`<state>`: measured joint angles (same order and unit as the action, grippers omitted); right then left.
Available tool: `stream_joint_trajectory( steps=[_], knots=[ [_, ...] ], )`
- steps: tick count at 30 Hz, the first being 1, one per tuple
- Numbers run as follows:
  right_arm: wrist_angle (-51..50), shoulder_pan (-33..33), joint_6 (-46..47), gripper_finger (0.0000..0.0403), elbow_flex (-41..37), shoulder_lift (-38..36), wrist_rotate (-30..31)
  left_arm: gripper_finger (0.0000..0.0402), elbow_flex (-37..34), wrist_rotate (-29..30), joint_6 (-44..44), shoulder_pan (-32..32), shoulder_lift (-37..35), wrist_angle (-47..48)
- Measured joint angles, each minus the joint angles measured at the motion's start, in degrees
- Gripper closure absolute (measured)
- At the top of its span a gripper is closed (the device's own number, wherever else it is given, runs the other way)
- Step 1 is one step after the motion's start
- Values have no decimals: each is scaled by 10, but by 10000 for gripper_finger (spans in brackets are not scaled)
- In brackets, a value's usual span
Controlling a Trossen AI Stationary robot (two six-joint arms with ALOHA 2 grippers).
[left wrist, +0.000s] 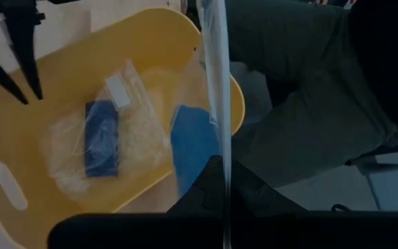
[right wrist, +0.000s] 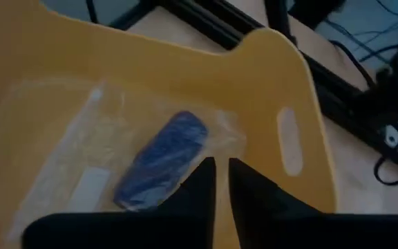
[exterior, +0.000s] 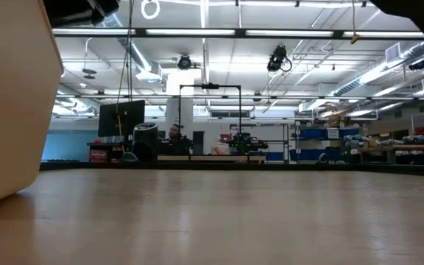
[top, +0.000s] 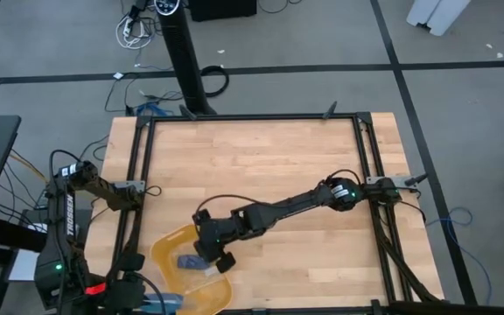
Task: Roll bandage
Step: Put the transparent zip bag with the blue bandage into the yellow bin
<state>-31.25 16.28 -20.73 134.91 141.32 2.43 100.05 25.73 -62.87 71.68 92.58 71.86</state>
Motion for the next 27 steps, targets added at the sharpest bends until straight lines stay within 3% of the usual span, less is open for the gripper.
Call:
stream_joint_trajectory(
  steps=[5,13,27],
  knots=[
    [-8,-8,1,397,-23,2,4,401,0,5,0,0,0,1],
    [-91,-23,34,400,-23,1,85,401,0,8,-6,-1,0,21],
    [-310,-21,75,401,1,-13,157,401,0,16,-9,-1,5,26]
  ],
)
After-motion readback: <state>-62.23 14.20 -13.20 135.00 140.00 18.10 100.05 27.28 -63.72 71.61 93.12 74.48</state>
